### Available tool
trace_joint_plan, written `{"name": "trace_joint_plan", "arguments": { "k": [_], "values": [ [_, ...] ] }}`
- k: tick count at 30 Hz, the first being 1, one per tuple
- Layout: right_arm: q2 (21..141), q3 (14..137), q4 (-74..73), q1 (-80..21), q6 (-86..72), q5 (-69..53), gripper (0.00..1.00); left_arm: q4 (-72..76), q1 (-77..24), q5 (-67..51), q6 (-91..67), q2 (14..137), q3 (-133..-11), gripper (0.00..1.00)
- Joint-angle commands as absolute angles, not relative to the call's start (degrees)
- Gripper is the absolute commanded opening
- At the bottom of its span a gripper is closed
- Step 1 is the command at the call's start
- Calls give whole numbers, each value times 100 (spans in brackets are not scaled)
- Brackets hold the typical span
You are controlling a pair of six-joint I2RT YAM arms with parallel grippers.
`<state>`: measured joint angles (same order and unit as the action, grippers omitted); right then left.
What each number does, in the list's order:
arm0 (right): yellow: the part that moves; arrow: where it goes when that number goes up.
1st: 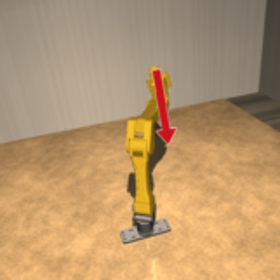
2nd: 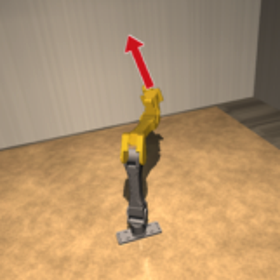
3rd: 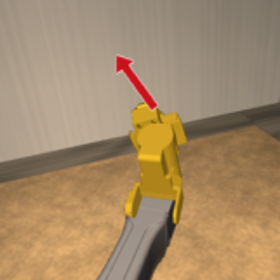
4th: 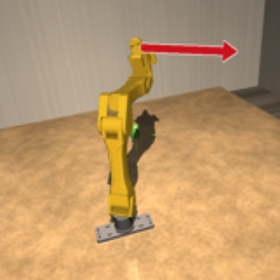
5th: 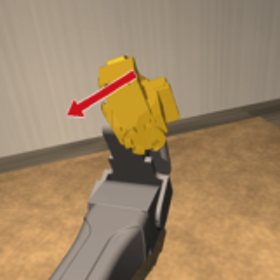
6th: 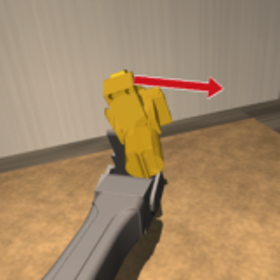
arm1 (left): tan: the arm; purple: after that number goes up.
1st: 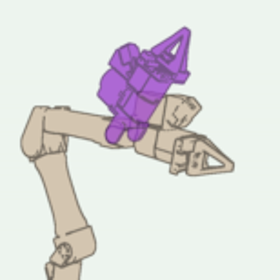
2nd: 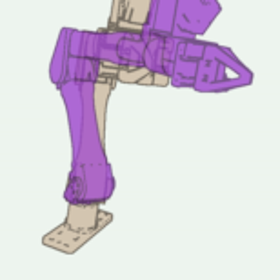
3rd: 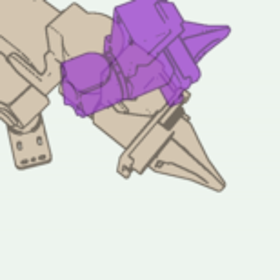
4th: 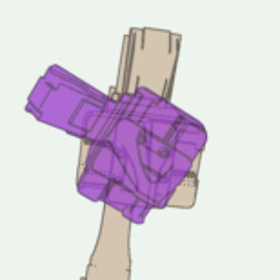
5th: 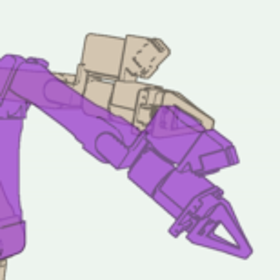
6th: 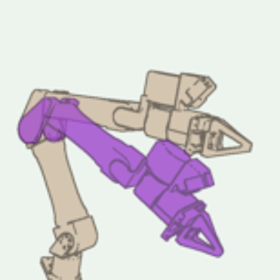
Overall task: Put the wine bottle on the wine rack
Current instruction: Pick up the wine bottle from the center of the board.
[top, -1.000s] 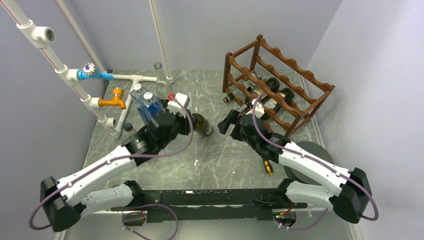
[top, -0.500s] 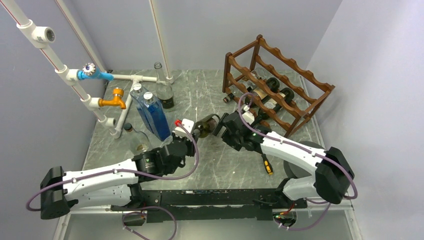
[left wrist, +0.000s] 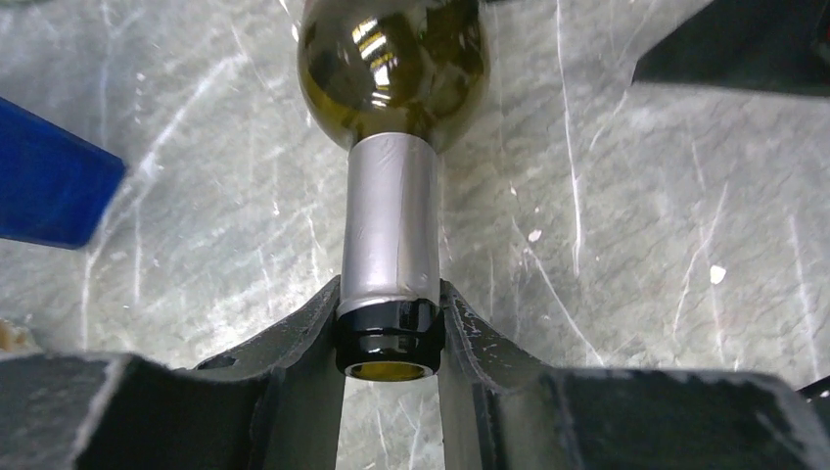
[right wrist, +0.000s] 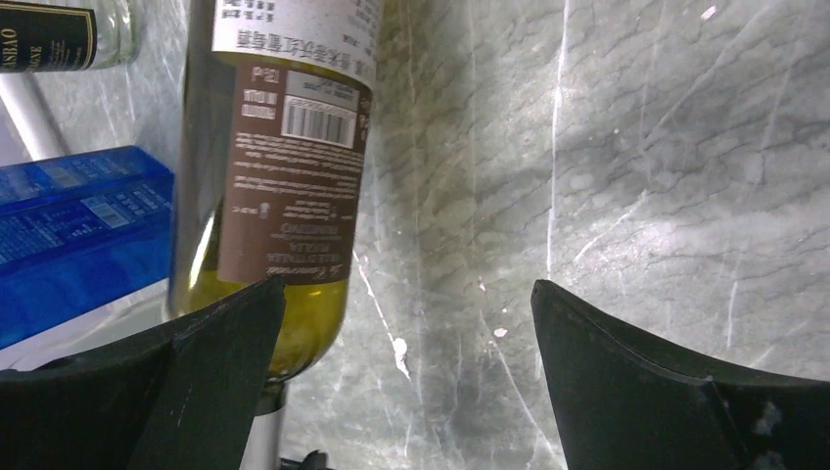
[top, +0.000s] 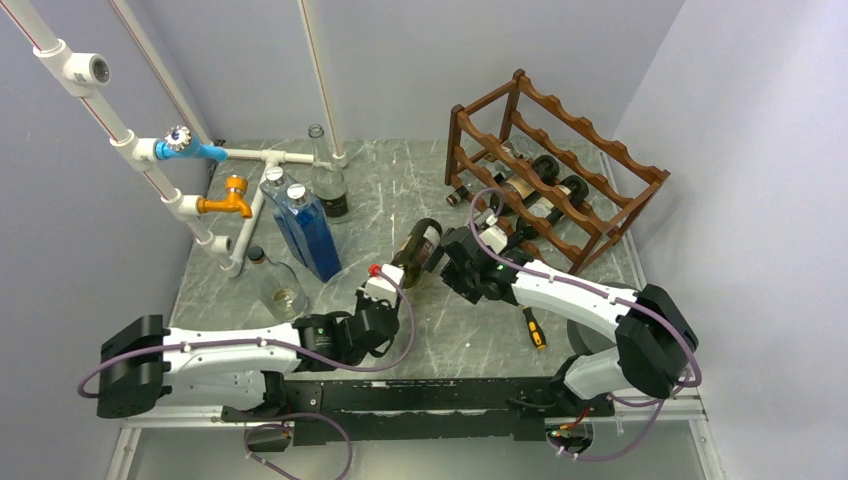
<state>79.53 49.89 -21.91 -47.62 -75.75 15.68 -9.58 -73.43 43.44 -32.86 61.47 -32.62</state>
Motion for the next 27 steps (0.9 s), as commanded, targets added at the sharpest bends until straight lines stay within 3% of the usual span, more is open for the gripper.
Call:
{"name": "trace_joint_plan", "arguments": {
  "k": [1, 15, 22, 27],
  "values": [
    [7904, 5254, -2182, -4806, -7252, 2056, 100, -416, -7409, 3750, -3415, 6593, -3298, 0],
    [7614, 5080, -2526, -4799, -6665, 2764, 100, -130, -7409, 2714, -2878, 7920, -3643, 0],
    [7731, 5041, -2261, -4799, -6156, 2352, 100, 93, -7409, 2361, -2698, 7908, -3572, 47],
    [7676, 4863, -2090, -4808, -6056, 2102, 100, 109, -7392, 2140, -2591, 8003, -3623, 63]
  ]
}}
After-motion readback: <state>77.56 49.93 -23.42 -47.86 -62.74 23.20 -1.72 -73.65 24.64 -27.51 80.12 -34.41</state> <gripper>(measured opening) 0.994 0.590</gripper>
